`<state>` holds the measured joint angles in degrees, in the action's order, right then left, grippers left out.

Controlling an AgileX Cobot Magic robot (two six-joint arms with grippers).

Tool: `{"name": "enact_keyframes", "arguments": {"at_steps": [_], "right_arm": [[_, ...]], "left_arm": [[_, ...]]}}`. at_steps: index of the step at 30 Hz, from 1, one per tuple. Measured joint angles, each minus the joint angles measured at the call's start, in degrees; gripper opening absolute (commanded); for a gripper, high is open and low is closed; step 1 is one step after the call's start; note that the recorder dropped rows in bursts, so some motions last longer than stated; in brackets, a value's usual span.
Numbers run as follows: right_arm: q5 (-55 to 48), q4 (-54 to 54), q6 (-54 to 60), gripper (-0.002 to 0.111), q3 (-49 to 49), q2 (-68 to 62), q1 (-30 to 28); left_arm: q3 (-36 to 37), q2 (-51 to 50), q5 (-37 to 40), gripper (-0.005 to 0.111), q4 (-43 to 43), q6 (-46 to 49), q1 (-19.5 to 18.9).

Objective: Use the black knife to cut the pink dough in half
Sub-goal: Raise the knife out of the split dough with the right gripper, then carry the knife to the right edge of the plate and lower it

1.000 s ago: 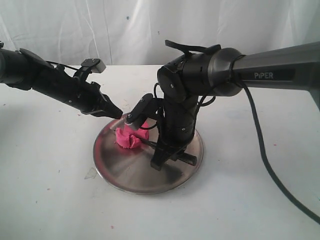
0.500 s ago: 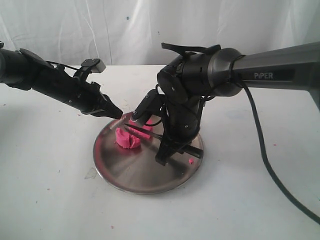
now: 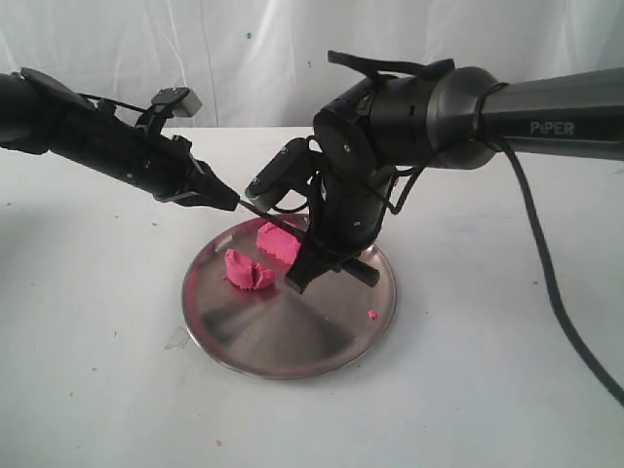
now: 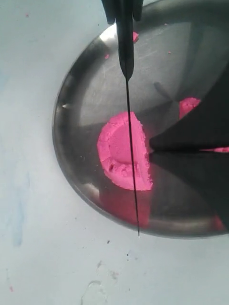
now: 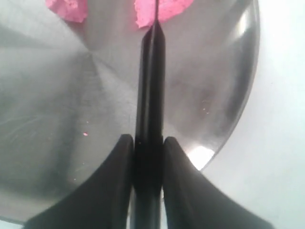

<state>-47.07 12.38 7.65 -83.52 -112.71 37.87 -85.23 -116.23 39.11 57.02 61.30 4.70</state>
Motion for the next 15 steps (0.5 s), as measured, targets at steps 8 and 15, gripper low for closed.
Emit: {"name": "enact_keyframes", "arguments": {"at_steps": [8, 15], "right_arm": [[1.4, -1.1, -6.4, 0.0, 0.4, 5.2, -1.5], [8.3, -12.4, -8.5, 0.0, 7.9, 10.5, -5.9]], "left_arm": [[0.1, 3.4, 1.6, 0.0, -1.4, -2.6, -2.4], [0.1, 5.9, 3.6, 0.0, -1.4, -3.3, -3.3]]}}
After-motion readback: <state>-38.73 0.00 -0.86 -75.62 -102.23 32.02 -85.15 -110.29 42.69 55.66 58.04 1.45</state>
